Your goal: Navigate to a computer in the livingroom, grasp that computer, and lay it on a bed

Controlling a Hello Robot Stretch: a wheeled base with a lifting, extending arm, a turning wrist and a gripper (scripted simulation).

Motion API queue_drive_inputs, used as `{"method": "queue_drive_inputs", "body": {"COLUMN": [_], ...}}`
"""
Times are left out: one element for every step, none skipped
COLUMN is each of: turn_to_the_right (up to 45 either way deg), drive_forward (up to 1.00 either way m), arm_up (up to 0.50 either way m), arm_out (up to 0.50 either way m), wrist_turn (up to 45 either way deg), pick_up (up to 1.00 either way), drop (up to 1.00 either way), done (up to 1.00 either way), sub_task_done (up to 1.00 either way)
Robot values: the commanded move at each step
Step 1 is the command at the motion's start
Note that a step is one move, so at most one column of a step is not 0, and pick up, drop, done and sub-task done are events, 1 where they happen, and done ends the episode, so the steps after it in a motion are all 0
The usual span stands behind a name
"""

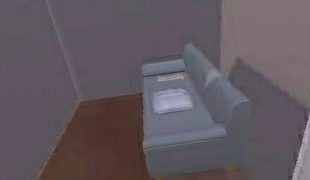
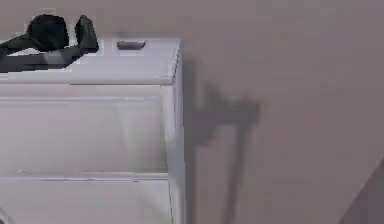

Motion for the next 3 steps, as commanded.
{"method": "queue_drive_inputs", "body": {"turn_to_the_right": [-45.0, -45.0, -3.0], "drive_forward": [0.0, 0.0, 0.0], "arm_up": [0.0, 0.0, 0.0], "arm_out": [0.0, 0.0, 0.0], "wrist_turn": [0.0, 0.0, 0.0], "pick_up": [0.0, 0.0, 0.0], "drop": [0.0, 0.0, 0.0], "done": [0.0, 0.0, 0.0], "sub_task_done": [0.0, 0.0, 0.0]}}
